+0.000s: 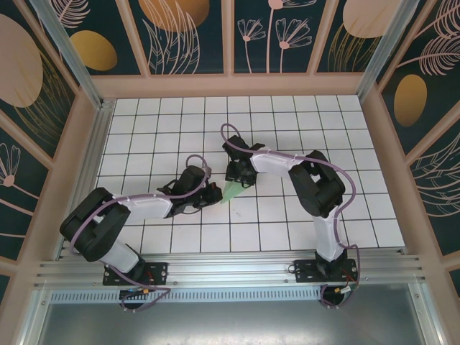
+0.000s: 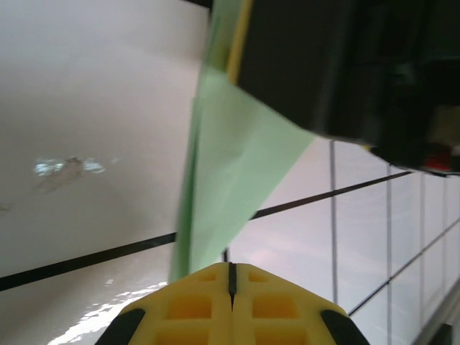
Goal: Fold a paper plane with a square sheet of paper (pick it up from the middle)
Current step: Fourth fold the wing at the center of the table.
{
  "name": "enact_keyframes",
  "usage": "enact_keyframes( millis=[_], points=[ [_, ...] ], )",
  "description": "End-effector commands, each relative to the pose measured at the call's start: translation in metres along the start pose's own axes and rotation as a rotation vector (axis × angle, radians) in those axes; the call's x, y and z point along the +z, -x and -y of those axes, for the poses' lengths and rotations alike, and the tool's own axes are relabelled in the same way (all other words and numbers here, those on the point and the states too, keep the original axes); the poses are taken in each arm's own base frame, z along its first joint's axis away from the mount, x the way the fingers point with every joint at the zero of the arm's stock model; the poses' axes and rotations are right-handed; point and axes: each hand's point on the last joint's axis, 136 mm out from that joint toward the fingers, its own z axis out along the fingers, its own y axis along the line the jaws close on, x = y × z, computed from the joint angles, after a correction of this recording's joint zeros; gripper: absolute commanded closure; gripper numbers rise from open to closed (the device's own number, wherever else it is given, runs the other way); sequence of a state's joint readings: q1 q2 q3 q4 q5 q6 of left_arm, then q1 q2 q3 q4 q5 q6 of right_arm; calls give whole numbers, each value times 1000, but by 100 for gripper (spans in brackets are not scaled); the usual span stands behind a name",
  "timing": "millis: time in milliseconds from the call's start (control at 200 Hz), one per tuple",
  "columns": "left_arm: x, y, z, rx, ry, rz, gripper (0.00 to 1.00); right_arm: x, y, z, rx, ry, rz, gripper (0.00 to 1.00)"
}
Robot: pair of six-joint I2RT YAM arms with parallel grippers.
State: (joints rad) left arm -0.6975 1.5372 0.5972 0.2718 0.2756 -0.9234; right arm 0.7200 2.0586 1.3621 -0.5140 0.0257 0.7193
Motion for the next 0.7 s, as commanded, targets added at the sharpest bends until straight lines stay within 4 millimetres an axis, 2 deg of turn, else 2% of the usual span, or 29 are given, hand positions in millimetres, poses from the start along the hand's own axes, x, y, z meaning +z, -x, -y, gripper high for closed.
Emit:
enact_keyframes(
  millis=[0,300,420,696],
  points=[
    [-2,-5,17,-11,-90,-20,97,91,-83,109,4,-356,-260,41],
    [22,-17,2,-18,-36,-81,98,91,-83,110,6,-359,-263,41],
    [25,-17,-12,-20,35,-79,99,92,-83,110,6,-359,-263,42],
    [26,-21,-29,-31,104,-77,99,93,-84,111,6,-365,-265,42]
  ],
)
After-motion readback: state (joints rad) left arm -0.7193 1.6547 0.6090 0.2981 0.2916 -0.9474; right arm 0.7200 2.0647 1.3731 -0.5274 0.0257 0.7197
